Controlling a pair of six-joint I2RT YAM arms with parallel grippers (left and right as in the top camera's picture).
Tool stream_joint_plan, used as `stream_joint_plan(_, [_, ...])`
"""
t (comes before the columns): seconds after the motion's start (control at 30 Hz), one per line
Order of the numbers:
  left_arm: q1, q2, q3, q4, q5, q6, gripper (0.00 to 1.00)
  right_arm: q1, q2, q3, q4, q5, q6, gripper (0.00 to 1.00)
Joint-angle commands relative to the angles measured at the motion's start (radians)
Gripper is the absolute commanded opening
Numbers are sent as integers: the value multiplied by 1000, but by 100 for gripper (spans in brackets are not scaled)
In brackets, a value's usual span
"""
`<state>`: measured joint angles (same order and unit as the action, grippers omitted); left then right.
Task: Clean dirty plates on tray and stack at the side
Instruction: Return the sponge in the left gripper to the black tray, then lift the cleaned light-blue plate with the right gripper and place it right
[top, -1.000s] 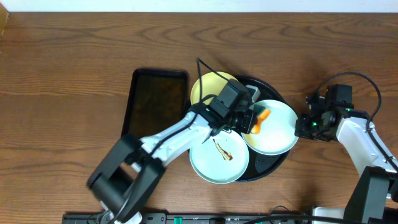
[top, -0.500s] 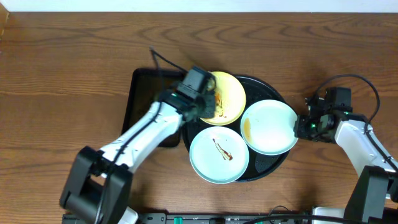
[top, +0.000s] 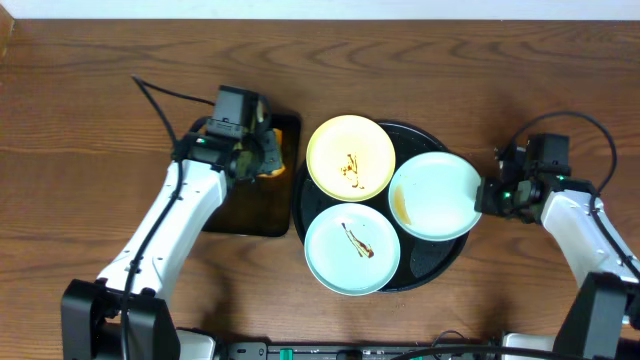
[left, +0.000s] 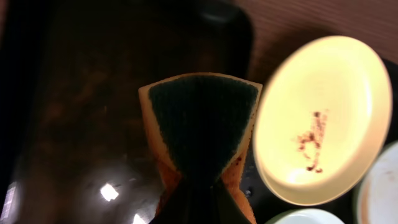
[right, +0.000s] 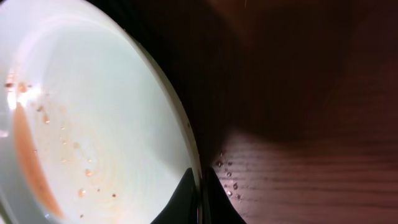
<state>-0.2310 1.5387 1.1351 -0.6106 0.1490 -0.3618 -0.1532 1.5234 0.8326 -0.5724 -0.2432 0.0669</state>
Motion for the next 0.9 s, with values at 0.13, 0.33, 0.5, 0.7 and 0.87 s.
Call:
stream_joint_plan(0.13, [71, -20, 15, -66, -12, 14, 8, 34, -171, 59, -8, 109, -24, 1])
stream_joint_plan(0.33, [110, -20, 15, -75, -12, 13, 8, 160, -273, 59, -22, 444, -39, 1])
stream_joint_plan(0.5, [115, -20, 15, -77, -12, 14, 7, 330, -306, 59, -22, 777, -39, 1])
stream_joint_plan(0.7, [115, -20, 15, -77, -12, 14, 7, 574, -306, 59, -9, 1105, -39, 1])
stream_joint_plan(0.87, [115, -20, 15, -79, -12, 14, 7, 753, -306, 59, -5, 1274, -66, 1])
